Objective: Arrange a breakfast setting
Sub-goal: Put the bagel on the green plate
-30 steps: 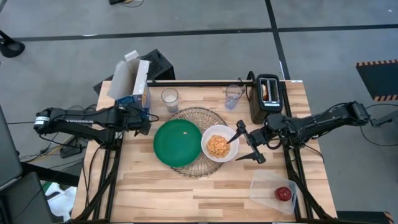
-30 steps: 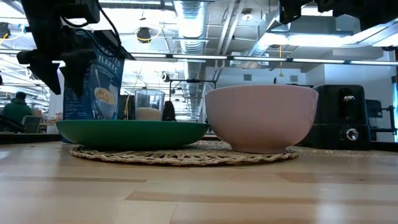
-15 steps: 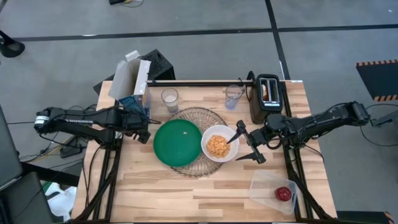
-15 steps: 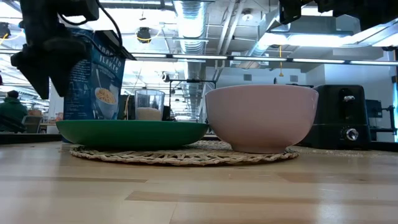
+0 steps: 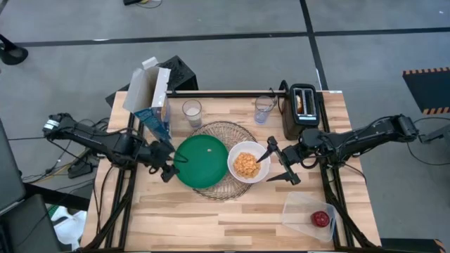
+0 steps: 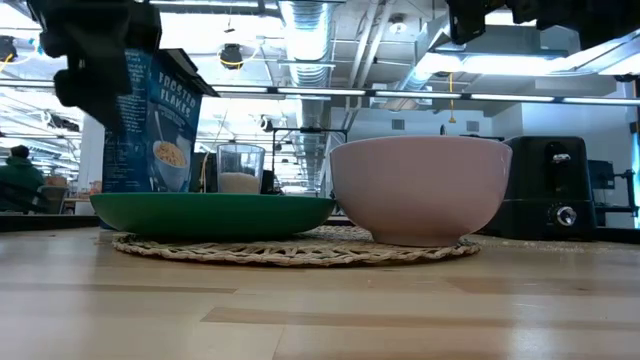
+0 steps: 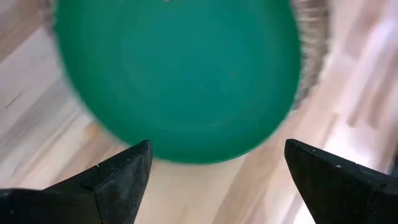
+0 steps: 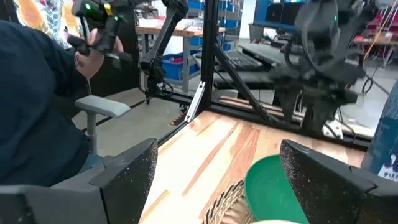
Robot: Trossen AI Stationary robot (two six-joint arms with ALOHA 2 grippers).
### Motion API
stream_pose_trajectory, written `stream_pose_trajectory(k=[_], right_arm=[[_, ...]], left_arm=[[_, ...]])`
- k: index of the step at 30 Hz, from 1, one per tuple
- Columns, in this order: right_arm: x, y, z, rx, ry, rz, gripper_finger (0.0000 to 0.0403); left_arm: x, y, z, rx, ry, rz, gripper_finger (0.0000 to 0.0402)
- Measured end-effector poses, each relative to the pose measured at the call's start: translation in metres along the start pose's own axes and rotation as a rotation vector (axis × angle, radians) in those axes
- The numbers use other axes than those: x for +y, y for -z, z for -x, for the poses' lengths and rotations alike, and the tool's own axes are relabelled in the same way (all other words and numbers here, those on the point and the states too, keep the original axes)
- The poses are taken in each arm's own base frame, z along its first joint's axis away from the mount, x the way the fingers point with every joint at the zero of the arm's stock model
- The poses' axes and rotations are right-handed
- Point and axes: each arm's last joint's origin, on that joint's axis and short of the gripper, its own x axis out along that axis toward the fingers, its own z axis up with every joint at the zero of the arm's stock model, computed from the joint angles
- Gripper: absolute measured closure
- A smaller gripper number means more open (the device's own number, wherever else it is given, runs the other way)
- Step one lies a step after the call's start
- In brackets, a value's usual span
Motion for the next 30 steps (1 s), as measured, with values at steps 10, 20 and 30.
stream_pose_trajectory(k=[10,20,30], right_arm=[[0.005,-0.001,-0.001,-0.005,-0.024,-0.152,0.0037],[-0.009,-0.012,0.000,0.045,0.236,-0.204,0.0046],[-0.036,-0.067,0.027,0.385,0.784,-0.304,0.0099]], left_arm=[[-0.028,-0.008,0.002,-0.381,0.010,-0.234,0.0051],[-0.070,-0.014,-0.030,-0.515,0.086,-0.522,0.0051],[-0.101,-0.005,-0.078,-0.556,0.129,-0.637,0.0051]])
